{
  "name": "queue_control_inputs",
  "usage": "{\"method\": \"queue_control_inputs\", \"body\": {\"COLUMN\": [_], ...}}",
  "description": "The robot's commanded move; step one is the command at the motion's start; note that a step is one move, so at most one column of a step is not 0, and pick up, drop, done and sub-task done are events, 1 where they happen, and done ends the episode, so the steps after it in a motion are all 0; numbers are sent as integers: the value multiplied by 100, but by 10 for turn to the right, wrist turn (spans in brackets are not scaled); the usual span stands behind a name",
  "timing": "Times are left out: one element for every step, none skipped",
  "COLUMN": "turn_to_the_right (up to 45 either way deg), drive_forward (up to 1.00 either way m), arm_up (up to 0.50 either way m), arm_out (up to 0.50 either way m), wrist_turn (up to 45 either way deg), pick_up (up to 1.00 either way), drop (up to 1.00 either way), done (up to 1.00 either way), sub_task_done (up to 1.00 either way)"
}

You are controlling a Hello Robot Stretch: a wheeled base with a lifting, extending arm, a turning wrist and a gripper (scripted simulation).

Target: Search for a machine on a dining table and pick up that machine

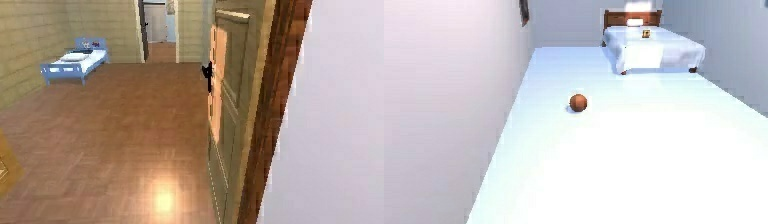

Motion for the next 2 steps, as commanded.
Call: {"method": "queue_control_inputs", "body": {"turn_to_the_right": [-450, -30], "drive_forward": [0, 0], "arm_up": [0, 0], "arm_out": [0, 0], "wrist_turn": [0, 0], "pick_up": [0, 0], "drop": [0, 0], "done": [0, 0], "sub_task_done": [0, 0]}}
